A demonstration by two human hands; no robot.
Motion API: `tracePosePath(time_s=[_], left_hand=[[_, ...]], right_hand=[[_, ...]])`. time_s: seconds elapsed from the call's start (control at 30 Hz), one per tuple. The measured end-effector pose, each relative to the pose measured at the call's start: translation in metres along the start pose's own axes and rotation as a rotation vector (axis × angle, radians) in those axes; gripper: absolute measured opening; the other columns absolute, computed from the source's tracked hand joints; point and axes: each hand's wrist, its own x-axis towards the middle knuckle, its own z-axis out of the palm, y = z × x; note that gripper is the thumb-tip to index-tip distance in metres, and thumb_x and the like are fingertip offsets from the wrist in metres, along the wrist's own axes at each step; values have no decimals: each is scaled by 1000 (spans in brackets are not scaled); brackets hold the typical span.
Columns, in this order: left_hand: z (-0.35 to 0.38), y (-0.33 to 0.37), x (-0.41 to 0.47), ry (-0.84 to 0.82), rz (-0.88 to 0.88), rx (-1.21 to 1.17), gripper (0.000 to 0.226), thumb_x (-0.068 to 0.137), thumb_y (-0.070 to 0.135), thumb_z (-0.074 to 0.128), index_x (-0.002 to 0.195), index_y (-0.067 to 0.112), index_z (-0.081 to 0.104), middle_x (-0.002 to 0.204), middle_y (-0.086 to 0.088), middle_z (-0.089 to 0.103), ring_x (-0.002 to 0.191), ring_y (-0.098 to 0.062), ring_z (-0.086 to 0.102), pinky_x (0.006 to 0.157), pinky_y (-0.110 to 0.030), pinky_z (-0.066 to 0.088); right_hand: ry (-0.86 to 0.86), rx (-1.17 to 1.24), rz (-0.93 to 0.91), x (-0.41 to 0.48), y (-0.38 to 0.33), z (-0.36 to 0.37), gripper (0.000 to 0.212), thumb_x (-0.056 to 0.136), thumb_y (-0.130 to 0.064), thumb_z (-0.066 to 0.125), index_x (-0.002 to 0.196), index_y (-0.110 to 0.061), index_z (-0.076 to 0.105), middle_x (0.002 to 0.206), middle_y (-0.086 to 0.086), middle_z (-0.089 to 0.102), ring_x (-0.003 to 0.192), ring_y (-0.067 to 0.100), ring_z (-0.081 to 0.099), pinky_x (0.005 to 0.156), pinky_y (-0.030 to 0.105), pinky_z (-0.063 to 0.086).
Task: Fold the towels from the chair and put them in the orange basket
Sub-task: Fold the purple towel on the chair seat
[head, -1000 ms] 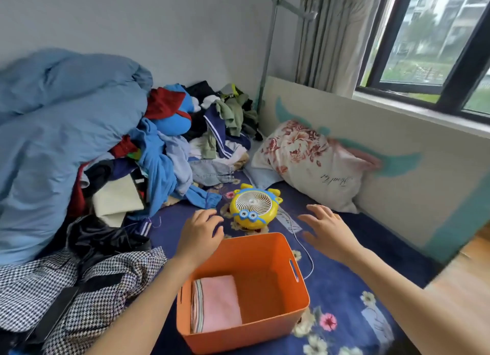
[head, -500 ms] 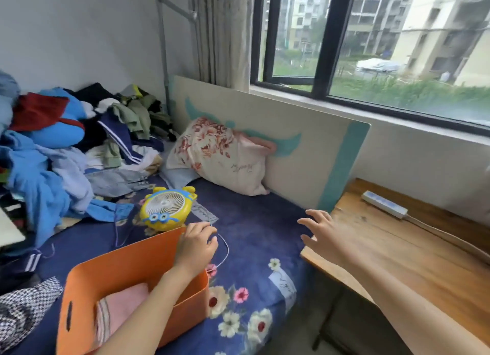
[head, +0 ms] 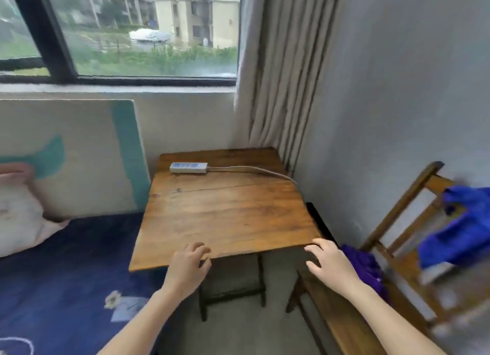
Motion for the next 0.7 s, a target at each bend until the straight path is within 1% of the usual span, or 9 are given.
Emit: tracePosePath(time_s=[0.13,0.23,0.37,0.5,0.7], left_hand=[[52,56,49,-206,275,-25,32,97,28,43,127,23,54,137,5,45,129,-16,37,102,-24,33],[74,97,78,-282,453,-16,33,98,29,40,128,23,53,137,7,45,129,-16,36,102,-24,31],[93,140,105,-326,665,-70,31,97,26,41,121,20,59,132,4,52,124,-20,41,98,-28,36],[112,153,121,-395,810,-106,30,97,25,41,120,20,60,132,5,52,124,-16,42,99,-24,35],[146,144,115,-626,871,-93,29,97,26,41,121,23,58,132,8,50,122,-10,44,96,-17,36]], right_hand=[[17,9,319,-60,60,-4,40,93,-32,48,132,-23,48,143,0,39,136,18,31,106,31,32],[70,25,543,-99,81,-11,40,93,-29,48,132,-22,48,142,0,39,133,18,34,106,27,30],[81,45,808,-140,75,-15,40,95,-28,45,135,-22,43,145,-2,35,134,16,32,106,25,29],[84,52,944,-157,54,-3,41,97,-28,42,138,-24,40,147,-3,32,137,13,27,107,24,27],[27,110,1105,-178,32,29,41,95,-30,43,136,-25,41,144,-6,33,136,11,28,102,22,29]])
